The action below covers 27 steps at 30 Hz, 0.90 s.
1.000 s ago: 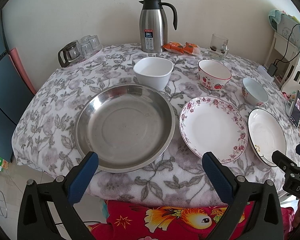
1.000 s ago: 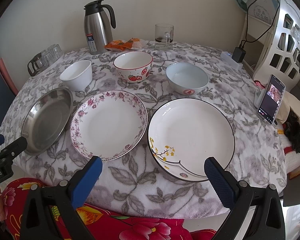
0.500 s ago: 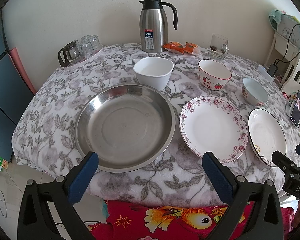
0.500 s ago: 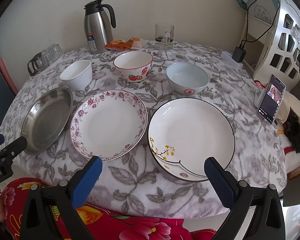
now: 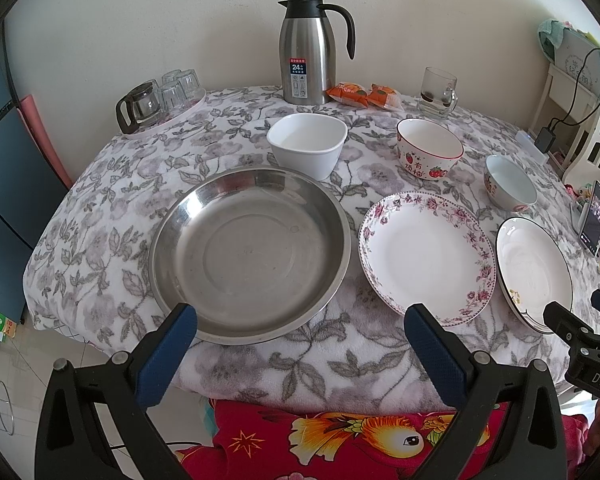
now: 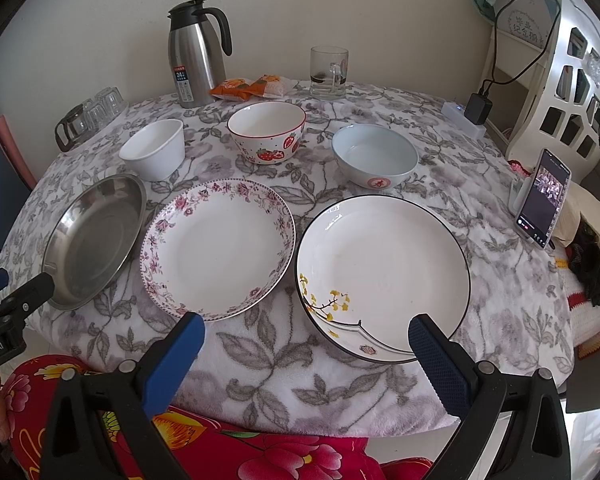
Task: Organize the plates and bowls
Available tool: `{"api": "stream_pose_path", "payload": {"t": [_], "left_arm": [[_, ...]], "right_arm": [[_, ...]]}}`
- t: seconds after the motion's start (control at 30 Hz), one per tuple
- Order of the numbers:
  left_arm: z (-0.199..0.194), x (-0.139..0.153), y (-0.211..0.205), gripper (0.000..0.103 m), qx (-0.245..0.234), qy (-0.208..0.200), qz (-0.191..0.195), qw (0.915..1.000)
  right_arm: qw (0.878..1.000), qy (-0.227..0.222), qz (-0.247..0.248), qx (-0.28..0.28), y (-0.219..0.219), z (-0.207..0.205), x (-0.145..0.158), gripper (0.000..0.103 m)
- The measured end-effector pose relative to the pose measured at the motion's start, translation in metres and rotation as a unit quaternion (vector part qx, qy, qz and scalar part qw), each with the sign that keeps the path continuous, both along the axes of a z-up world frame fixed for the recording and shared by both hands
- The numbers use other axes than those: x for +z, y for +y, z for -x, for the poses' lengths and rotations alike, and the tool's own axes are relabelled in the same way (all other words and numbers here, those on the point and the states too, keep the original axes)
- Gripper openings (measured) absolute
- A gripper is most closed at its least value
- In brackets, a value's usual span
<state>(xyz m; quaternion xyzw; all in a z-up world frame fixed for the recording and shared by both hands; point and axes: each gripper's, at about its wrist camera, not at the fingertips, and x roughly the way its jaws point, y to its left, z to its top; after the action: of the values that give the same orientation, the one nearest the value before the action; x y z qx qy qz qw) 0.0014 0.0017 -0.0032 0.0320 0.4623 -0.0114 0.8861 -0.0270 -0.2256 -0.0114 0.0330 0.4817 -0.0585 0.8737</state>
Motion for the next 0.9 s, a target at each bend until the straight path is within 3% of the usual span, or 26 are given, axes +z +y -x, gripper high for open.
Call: {"api": "stream_pose_path", "payload": {"t": [0.47, 0.63, 0.9], "left_arm": [[0.0, -0.002, 0.0, 0.103, 0.001, 0.002, 0.004, 1.0], [-0.003, -0.006, 0.007, 0.103, -0.004, 0.01, 0.038, 0.9992], [-0.018, 0.012, 0.046, 0.103, 0.032, -0.026, 0.056, 0.9976]], "right_arm": [[1.0, -0.002, 0.014, 0.001, 0.003, 0.002, 0.001, 0.103], [0.999, -0.013, 0.034, 0.021, 0.015, 0.004, 0.008, 0.103], [0.997, -0.05, 0.002, 0.066, 0.041, -0.018, 0.037, 0.103]]}}
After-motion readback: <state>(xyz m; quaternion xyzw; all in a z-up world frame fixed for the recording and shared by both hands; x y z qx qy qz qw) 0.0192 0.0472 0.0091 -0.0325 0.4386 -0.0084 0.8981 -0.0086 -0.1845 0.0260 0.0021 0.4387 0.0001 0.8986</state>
